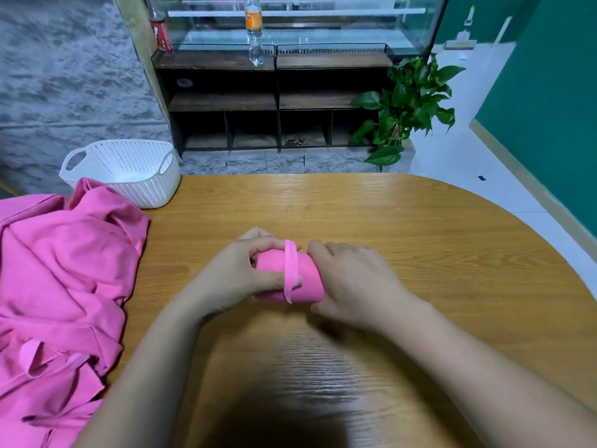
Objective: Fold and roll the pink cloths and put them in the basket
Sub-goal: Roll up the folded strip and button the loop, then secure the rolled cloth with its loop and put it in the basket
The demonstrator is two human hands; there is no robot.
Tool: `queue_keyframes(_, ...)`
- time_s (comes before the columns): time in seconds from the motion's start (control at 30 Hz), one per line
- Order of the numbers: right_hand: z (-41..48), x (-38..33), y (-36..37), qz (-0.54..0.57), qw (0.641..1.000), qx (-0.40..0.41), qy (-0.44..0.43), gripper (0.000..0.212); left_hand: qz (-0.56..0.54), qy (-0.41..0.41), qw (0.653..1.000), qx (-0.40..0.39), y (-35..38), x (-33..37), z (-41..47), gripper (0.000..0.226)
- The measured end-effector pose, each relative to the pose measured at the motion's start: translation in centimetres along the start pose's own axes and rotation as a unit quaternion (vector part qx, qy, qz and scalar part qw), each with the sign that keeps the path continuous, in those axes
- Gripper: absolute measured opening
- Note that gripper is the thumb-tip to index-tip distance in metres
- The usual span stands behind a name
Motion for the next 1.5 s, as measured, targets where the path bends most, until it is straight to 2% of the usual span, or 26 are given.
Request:
queue_keyframes(0.1,0.1,-0.1,0.1,-0.03,0.999,0.001,-0.01,0.058,0.057,0.003,0.998,-0.026,-0.8,-0.3,0.0,0.046)
queue_keyframes(0.23,0.7,-0.7,0.1,-0.056,0.998,-0.029,-0.006,0.057,0.126,-0.018,0.991,-0.039,-2.2,-0.7,-0.5,0.051)
queue_keyframes(0.37,1.3,-1.4,-0.6,-0.032,0.999,-0.018,0.001,0.058,0.088,-0.037,0.995,-0.017,-3.1,-1.5,-1.1,0.054)
queue_keyframes(0.47,2.4,-1.7,-1.5,-0.013,1.0,-0.002,0.009,0.061,0.014,-0.018,1.0,0.008,-3.6,-1.6,-1.3,0.067)
queue_keyframes(0.53,3.5,-2.1,-2.0,-0.011,1.0,0.01,0.007,0.061,0.022,0.005,0.999,0.036,-3.9,-1.3,-1.1,0.076)
queue_keyframes(0.63,5.4,-2.9,-2.6,-0.027,0.999,0.017,-0.013,0.062,0.11,0.061,0.989,0.077,-5.4,-0.9,-0.6,0.087)
queue_keyframes(0.7,7.0,-3.6,-3.0,-0.045,0.998,0.019,-0.027,0.066,0.21,0.09,0.97,0.079,-7.1,-0.4,0.0,0.091)
queue_keyframes(0.8,9.7,-5.0,-3.6,-0.048,0.998,0.026,-0.041,0.077,0.408,0.069,0.908,0.064,-9.2,1.0,1.1,0.097)
queue_keyframes(0.9,12.7,-6.3,-4.0,-0.029,0.996,0.063,-0.052,0.079,0.482,0.062,0.871,0.074,-11.4,1.9,2.0,0.097)
queue_keyframes(1.0,16.1,-6.9,-3.7,-0.023,0.993,0.105,-0.057,0.075,0.481,0.089,0.866,0.101,-15.1,1.4,2.6,0.089)
queue_keyframes(1.1,19.4,-7.5,-3.1,-0.022,0.988,0.138,-0.065,0.077,0.467,0.081,0.873,0.112,-19.2,0.2,3.4,0.084)
queue_keyframes(1.37,27.6,-9.3,-2.9,0.016,0.984,0.152,-0.097,0.086,0.39,0.065,0.906,0.154,-28.6,-3.3,5.9,0.074)
queue_keyframes(1.5,32.1,-10.7,-2.3,0.022,0.983,0.148,-0.104,0.085,0.391,0.052,0.905,0.159,-32.4,-4.9,7.3,0.071)
Point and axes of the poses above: each hand's wrist, its own z-axis towards the middle knuckle, its own y-axis out of the palm, x = y × z, the point moved 1 cm from there along z, towards the middle knuckle
